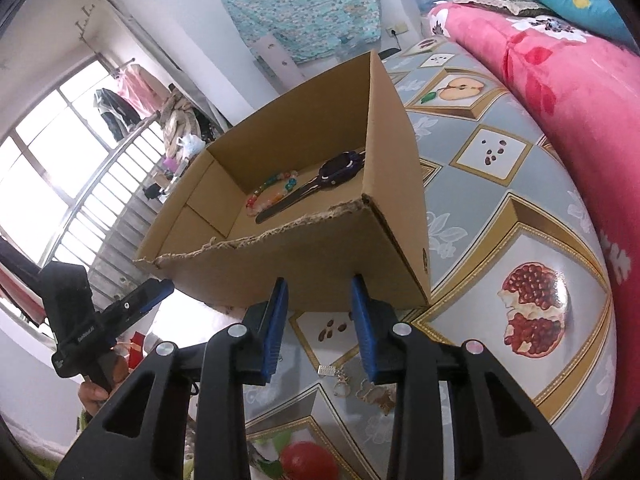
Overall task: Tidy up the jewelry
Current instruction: 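Move the open left gripper over the small silver charm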
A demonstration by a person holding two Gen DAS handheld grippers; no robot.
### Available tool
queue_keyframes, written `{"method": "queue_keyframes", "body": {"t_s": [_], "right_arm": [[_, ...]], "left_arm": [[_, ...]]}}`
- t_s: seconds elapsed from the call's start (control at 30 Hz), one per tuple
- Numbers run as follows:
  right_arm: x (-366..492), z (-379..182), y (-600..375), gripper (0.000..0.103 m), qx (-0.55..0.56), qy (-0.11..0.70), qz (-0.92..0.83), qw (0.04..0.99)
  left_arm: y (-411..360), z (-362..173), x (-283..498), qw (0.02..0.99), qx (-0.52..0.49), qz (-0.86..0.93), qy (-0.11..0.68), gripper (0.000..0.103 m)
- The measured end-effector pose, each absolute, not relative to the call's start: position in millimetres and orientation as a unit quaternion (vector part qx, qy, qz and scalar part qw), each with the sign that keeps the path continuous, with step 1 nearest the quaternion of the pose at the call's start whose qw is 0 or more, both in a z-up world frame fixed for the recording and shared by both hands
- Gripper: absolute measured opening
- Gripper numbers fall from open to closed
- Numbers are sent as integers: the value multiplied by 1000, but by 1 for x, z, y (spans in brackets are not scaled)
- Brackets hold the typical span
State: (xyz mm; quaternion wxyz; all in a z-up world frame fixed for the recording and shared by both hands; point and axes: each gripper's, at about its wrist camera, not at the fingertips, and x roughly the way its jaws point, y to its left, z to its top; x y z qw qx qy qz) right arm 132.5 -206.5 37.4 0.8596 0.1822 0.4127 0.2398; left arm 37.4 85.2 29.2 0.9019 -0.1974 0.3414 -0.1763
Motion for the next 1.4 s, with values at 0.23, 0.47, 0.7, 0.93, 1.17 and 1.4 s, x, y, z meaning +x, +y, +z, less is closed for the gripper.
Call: {"method": "queue_keyframes", "body": {"t_s": [0.23,0.47,0.7,0.93,1.17,1.4], "right_arm": [[98,35,-212,33,103,438,202,870],[71,10,-222,46,120,481,189,848],[62,6,-222,62,98,485,159,855],[61,1,-215,78,62,483,161,859],[56,-4,-194,97,-8,480,157,863],[50,-9,-183,97,-64,474,135,868]], "left_arm": [[39,-1,13,863,-188,-243,401,49],[16,-26,7,854,-172,-251,421,49],[47,-25,19,879,-164,-183,408,49],[54,-22,15,889,-160,-152,401,65],[2,-26,10,903,17,-84,421,79],[-13,-29,17,900,33,-56,432,92]]}}
